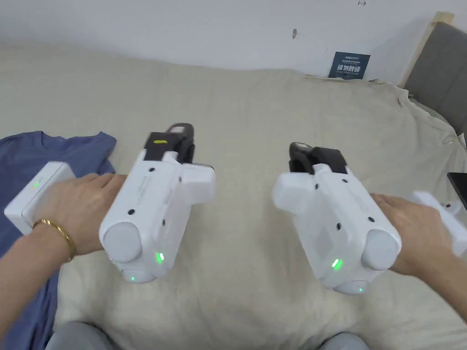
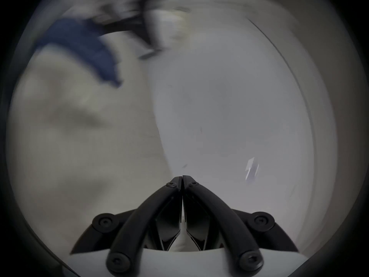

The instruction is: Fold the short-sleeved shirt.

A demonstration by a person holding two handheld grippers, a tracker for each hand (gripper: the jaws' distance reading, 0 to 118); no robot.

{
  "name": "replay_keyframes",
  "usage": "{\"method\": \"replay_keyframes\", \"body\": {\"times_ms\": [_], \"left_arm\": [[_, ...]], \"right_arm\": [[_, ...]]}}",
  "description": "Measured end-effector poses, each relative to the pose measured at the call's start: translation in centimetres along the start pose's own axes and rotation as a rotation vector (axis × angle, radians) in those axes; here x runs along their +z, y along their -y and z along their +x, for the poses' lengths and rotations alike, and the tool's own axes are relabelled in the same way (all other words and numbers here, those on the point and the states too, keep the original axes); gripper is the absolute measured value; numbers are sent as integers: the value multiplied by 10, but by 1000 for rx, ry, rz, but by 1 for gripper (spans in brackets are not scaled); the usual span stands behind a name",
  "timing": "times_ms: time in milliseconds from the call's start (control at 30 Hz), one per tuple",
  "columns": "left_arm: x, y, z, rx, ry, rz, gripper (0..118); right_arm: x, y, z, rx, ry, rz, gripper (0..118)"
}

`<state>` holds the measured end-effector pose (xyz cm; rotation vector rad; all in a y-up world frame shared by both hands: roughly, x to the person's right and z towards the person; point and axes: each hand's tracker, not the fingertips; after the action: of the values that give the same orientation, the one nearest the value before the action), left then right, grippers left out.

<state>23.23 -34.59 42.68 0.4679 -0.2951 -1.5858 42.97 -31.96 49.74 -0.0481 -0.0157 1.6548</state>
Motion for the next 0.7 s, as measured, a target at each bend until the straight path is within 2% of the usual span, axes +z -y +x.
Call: {"method": "replay_keyframes", "body": {"times_ms": [33, 100, 167, 200, 233, 267, 300, 333, 367, 400, 433, 467, 500, 533, 567, 633, 700], "left_arm": [[4, -2, 2, -71, 41, 49, 0], [11, -3, 10, -165, 82, 115, 0], [17, -4, 16, -242, 92, 166, 0], [20, -1, 18, -264, 101, 188, 0], [22, 1, 19, -271, 108, 206, 0], [22, 3, 17, -247, 113, 198, 0], [19, 2, 11, -152, 124, 164, 0], [14, 2, 2, 1, 124, 106, 0], [7, 1, -12, 218, 126, 29, 0], [1, 4, -31, 497, 132, -39, 0], [-4, 11, -46, 761, 124, -80, 0], [-10, 21, -57, 985, 68, -143, 0], [-14, 29, -63, 1165, 22, -199, 0], [-15, 37, -66, 1325, -7, -229, 0], [-14, 43, -65, 1447, -29, -242, 0], [-11, 46, -56, 1583, -50, -281, 0], [-1, 43, -43, 1610, -73, -272, 0]], "right_arm": [[1, 1, -5, 123, -3, 38, 1], [2, 2, -12, 279, -55, 95, 1], [2, 3, -17, 342, -78, 105, 1], [2, 3, -16, 338, -86, 109, 1], [0, 2, -14, 294, -82, 95, 1], [-2, 0, -8, 194, -86, 68, 1], [-5, 1, 2, 33, -94, 23, 1], [-10, 1, 16, -200, -114, -39, 1], [-14, 3, 30, -417, -124, -91, 1], [-18, 9, 44, -678, -122, -141, 1], [-19, 18, 55, -899, -117, -176, 1], [-19, 27, 60, -1105, -102, -191, 1], [-17, 35, 61, -1263, -77, -188, 1], [-15, 41, 58, -1391, -43, -201, 1], [-11, 43, 56, -1471, -4, -215, 1], [-3, 45, 45, -1559, 100, -252, 1], [7, 38, 34, -1568, 136, -251, 1]]}}
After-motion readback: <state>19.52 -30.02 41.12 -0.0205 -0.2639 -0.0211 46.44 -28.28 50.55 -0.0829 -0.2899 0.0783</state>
